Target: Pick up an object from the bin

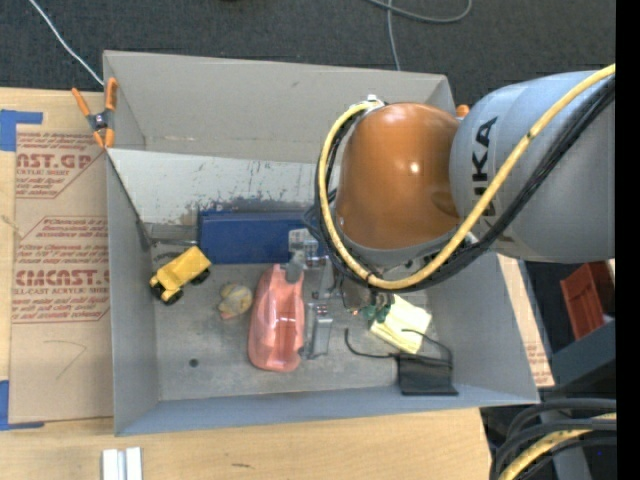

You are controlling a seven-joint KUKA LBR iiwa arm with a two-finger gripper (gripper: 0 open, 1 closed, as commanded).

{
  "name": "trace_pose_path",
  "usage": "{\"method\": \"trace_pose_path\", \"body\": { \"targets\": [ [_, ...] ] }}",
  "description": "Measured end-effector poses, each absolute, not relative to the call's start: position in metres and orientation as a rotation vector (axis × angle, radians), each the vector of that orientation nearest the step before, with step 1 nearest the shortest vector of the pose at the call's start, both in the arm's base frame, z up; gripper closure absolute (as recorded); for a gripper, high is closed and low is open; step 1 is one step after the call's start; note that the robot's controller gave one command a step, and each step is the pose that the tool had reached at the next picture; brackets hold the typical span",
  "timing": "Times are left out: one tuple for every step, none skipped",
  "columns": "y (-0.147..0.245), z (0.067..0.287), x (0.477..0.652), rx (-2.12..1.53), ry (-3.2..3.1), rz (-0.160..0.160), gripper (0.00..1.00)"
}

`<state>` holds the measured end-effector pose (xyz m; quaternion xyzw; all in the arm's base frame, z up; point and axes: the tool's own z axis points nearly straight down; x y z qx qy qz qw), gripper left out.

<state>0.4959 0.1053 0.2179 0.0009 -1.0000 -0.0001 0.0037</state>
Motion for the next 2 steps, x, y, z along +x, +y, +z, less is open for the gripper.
{"method": "trace_pose_path", "body": {
  "targets": [
    [0.105,0.222,0.498,0.000,-3.143,-0.002,0.00],
    [0.126,0.144,0.532,0.362,-3.121,-0.002,0.00]
  ]
}}
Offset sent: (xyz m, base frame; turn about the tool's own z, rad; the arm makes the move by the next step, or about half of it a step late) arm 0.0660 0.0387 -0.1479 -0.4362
